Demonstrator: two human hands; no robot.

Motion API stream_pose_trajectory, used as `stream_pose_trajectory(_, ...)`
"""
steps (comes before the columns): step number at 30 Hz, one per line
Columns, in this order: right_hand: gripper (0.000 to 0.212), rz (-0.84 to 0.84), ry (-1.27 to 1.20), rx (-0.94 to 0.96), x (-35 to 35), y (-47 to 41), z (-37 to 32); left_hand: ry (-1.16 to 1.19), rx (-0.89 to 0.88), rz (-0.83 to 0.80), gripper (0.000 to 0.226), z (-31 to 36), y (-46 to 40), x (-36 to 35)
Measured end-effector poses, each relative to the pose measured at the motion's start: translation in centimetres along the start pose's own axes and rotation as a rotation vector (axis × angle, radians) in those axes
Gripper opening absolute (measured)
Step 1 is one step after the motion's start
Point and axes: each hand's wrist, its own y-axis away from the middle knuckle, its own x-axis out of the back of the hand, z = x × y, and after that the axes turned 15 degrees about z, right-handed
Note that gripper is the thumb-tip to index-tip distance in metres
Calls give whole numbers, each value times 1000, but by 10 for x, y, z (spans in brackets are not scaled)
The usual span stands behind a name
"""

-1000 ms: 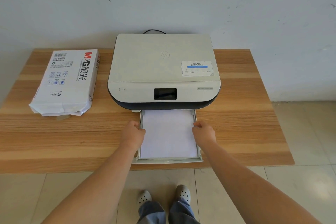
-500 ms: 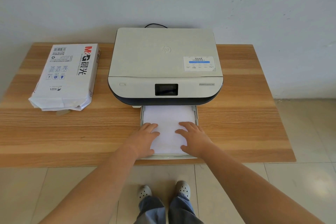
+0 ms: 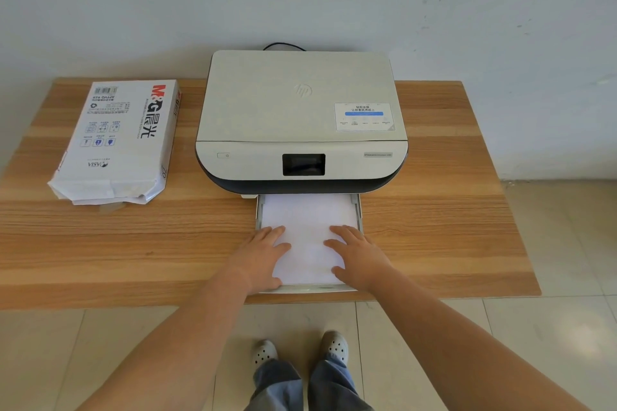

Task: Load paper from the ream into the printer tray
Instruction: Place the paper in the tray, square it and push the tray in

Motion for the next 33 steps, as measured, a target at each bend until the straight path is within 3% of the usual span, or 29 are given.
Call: stream_pose_trajectory(33,65,-36,-26,-62,1,-3,-7,-29,20,-11,80,5,0,4)
